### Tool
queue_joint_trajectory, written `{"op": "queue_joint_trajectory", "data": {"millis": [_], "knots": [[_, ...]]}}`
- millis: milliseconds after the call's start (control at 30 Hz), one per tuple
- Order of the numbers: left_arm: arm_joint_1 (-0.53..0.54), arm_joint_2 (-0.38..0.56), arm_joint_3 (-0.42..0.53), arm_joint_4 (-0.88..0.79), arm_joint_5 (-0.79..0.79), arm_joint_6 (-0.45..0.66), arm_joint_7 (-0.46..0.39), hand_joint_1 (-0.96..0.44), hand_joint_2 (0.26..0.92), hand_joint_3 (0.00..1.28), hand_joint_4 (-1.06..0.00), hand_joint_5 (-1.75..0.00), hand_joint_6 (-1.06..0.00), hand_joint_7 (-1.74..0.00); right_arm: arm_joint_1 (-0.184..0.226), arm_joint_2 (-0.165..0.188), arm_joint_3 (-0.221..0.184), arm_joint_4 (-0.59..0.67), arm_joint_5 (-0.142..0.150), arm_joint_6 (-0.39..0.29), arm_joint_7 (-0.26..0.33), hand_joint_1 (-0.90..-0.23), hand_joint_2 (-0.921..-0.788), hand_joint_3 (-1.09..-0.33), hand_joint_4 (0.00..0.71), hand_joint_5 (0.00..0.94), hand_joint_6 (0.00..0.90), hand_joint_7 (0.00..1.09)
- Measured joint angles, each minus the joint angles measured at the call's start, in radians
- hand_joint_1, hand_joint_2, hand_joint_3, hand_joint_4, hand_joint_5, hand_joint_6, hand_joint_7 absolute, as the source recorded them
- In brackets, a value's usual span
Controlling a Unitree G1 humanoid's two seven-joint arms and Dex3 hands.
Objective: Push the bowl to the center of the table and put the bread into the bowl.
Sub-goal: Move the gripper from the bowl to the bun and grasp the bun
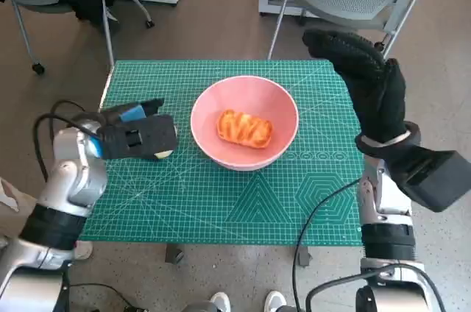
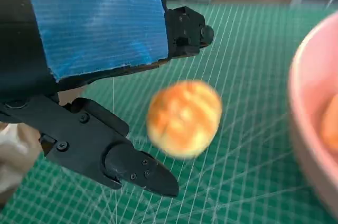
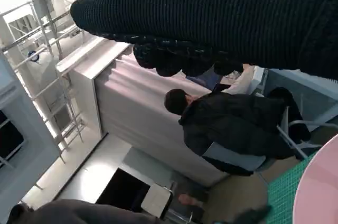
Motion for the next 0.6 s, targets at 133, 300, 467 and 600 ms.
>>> {"op": "queue_joint_trajectory", "data": {"millis": [133, 300, 467, 600], "knots": [[-0.054, -0.031, -0.028, 0.134, 0.003, -0.028, 0.025, -0.60, 0.738, 0.00, 0.00, 0.00, -0.06, 0.00, 0.002, -0.001, -0.001, -0.002, 0.002, 0.005, 0.000, -0.703, -0.921, -0.803, 0.138, 0.002, -0.001, 0.48], [-0.133, -0.076, -0.065, 0.322, 0.013, -0.070, 0.073, -0.61, 0.738, 0.00, 0.00, 0.00, -0.05, 0.00, 0.003, -0.001, -0.001, -0.003, 0.002, 0.007, 0.000, -0.704, -0.921, -0.803, 0.139, 0.002, -0.001, 0.48], [-0.198, -0.118, -0.095, 0.490, 0.028, -0.113, 0.121, -0.61, 0.738, 0.00, 0.00, 0.00, -0.05, 0.00, 0.003, -0.003, -0.003, -0.003, 0.003, 0.009, 0.002, -0.704, -0.921, -0.802, 0.139, 0.002, -0.001, 0.48], [-0.241, -0.151, -0.112, 0.604, 0.033, -0.140, 0.156, -0.61, 0.738, 0.00, 0.00, 0.00, -0.05, 0.00, 0.004, -0.006, -0.005, -0.006, 0.004, 0.013, 0.003, -0.705, -0.921, -0.801, 0.140, 0.002, -0.001, 0.48]]}}
